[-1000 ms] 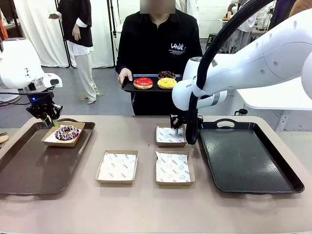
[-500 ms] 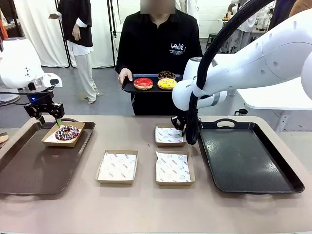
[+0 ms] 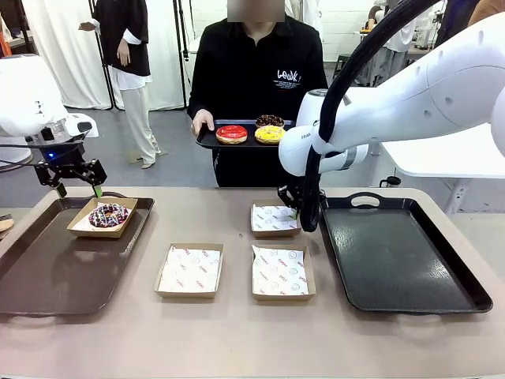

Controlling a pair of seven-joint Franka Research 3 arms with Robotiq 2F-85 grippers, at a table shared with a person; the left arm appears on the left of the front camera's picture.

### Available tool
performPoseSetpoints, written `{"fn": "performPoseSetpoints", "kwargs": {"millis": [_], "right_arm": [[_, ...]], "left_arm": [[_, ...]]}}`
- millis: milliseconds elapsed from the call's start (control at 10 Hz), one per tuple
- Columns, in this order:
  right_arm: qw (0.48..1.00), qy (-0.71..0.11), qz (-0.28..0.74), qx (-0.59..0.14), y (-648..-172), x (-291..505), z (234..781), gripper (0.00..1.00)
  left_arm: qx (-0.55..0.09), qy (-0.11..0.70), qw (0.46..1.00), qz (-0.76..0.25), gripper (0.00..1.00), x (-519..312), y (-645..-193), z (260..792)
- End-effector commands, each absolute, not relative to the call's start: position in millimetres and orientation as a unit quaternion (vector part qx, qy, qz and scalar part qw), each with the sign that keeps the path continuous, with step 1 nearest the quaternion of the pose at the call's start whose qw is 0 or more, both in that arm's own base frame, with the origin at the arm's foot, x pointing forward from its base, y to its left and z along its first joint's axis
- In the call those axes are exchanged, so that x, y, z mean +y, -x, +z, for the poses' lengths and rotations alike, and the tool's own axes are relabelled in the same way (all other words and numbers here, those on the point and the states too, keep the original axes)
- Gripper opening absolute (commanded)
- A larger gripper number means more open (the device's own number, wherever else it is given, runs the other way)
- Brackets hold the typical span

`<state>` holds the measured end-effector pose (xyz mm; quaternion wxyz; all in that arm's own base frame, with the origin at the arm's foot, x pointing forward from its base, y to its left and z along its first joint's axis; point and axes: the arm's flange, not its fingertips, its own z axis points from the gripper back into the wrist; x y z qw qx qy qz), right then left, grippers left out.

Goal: Individually package the donuts and arrange them on the tray.
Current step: Place the picked Paper togo box on the Handle tray while simultaneously picking up another Paper togo box from the table with the other hand.

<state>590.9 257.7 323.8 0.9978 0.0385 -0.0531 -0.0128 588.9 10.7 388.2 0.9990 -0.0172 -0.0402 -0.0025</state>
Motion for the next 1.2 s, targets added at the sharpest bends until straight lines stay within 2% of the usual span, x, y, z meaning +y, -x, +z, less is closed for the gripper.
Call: {"fn": "performPoseSetpoints", "kwargs": {"millis": [0,200,600,900,1100], "right_arm": [[0.998,-0.021,-0.050,-0.044,-577.3,264.3,350.0,0.00],[0.997,-0.030,-0.049,-0.059,-557.1,259.4,400.6,0.00],[0.992,-0.052,-0.076,-0.084,-553.3,245.1,470.8,0.00],[0.992,-0.053,-0.091,-0.066,-560.7,245.2,475.1,0.00],[0.991,-0.051,-0.103,-0.067,-561.5,246.1,478.8,0.00]], "left_arm": [[-0.015,0.080,0.997,0.006,1.00,22.2,-564.6,408.3],[-0.009,0.177,0.984,-0.017,1.00,45.8,-517.4,436.7],[-0.076,0.387,0.918,-0.034,1.00,132.5,-422.0,464.0],[-0.076,0.521,0.850,0.019,1.00,207.9,-406.4,438.0],[-0.047,0.556,0.828,0.051,1.00,239.1,-410.4,411.6]]}}
